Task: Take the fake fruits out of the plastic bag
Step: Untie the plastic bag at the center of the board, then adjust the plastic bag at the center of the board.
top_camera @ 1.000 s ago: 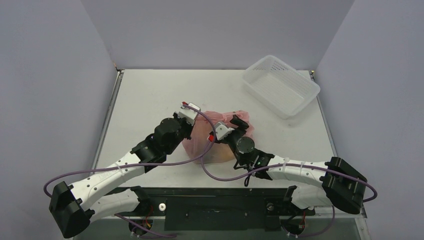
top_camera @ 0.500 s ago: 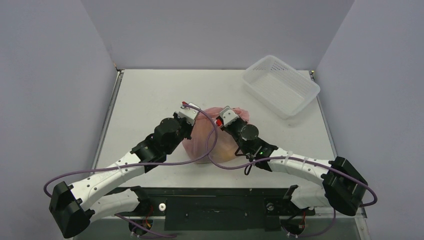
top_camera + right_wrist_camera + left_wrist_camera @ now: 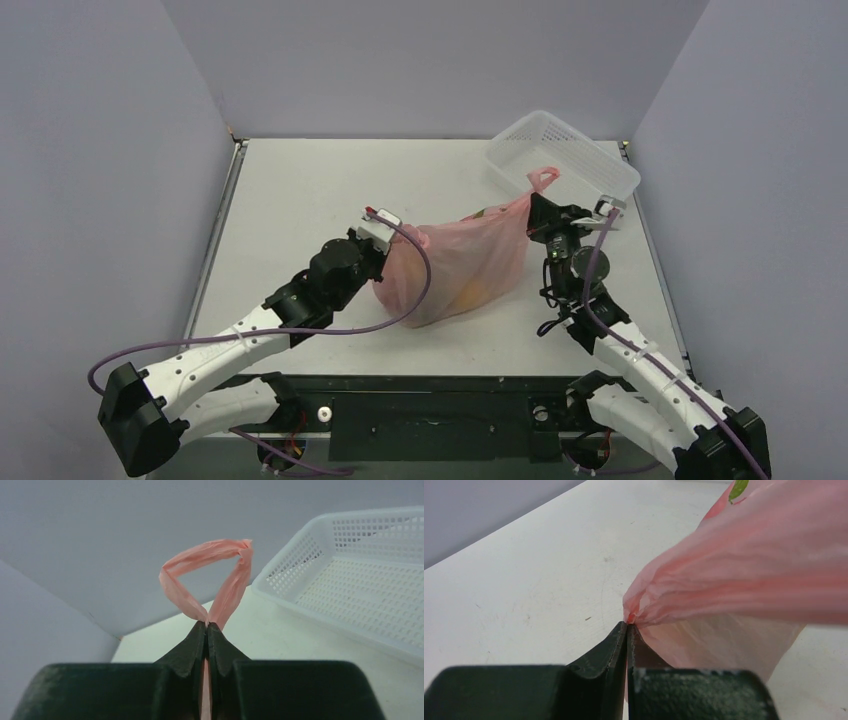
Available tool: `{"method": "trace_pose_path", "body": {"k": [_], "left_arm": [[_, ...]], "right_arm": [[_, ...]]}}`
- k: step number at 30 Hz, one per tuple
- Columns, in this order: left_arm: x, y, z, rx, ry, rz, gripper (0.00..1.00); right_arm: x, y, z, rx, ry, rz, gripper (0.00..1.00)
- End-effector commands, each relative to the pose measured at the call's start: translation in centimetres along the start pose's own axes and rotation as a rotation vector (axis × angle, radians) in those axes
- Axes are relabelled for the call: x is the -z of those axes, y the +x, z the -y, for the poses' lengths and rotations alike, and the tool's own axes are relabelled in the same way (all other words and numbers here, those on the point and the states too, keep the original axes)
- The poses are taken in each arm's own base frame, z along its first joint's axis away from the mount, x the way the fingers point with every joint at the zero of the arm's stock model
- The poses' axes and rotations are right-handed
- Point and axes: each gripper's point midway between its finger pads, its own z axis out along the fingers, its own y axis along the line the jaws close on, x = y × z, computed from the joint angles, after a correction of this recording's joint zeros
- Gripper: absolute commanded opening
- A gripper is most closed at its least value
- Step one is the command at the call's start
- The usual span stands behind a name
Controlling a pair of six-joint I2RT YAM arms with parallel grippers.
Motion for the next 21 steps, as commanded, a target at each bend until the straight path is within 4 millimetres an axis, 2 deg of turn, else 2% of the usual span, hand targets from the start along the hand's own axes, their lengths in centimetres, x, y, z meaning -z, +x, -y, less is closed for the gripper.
{"method": "trace_pose_path", "body": {"k": [1, 6, 7, 8, 9, 10, 11, 12, 13, 14, 15, 19, 21], "left_arm": [[0.4, -2.0, 0.8, 0.047, 0.052, 0.079, 0.00], [0.8, -2.0, 2.0, 0.074, 0.117, 0.071, 0.00], [0.9, -2.8, 2.4, 0.094, 0.142, 0.074, 0.00], [1.1, -2.0, 2.8, 0.113, 0.156, 0.023, 0.00], [1.3, -3.1, 3.2, 0.132, 0.183, 0.024, 0.10], [1.7, -2.5, 3.5, 0.160, 0.197, -0.026, 0.16], [2.2, -3.6, 3.8, 0.184, 0.222, -0.020, 0.26], [2.7, -3.3, 4.0, 0.226, 0.231, -0.052, 0.31], [3.5, -4.4, 4.2, 0.258, 0.257, -0.035, 0.40], [4.2, -4.6, 4.7, 0.320, 0.282, -0.054, 0.45], [5.1, -5.2, 4.8, 0.355, 0.300, -0.041, 0.54], [8.0, -7.1, 5.9, 0.474, 0.364, -0.034, 0.66], [8.2, -7.5, 6.1, 0.446, 0.325, -0.039, 0.69]], "right_arm": [[0.6, 0.4, -0.2, -0.307, -0.017, -0.048, 0.00], [0.4, 2.4, -2.7, -0.177, -0.137, -0.190, 0.00], [0.4, 2.4, -2.9, -0.145, -0.156, -0.195, 0.00], [0.5, 2.4, -3.3, -0.133, -0.182, -0.204, 0.00], [0.5, 2.3, -3.4, -0.110, -0.191, -0.201, 0.00], [0.7, 1.9, -3.6, -0.099, -0.201, -0.195, 0.00], [0.8, 1.7, -3.5, -0.076, -0.201, -0.196, 0.00], [1.0, 1.6, -3.5, -0.063, -0.203, -0.197, 0.00], [1.1, 1.2, -3.5, -0.046, -0.208, -0.188, 0.00], [1.2, 1.2, -3.5, -0.037, -0.207, -0.192, 0.00], [1.3, 1.1, -3.5, -0.023, -0.209, -0.189, 0.00], [1.5, 0.9, -3.8, -0.009, -0.230, -0.195, 0.00], [1.7, 0.8, -4.2, -0.016, -0.251, -0.197, 0.00]]}}
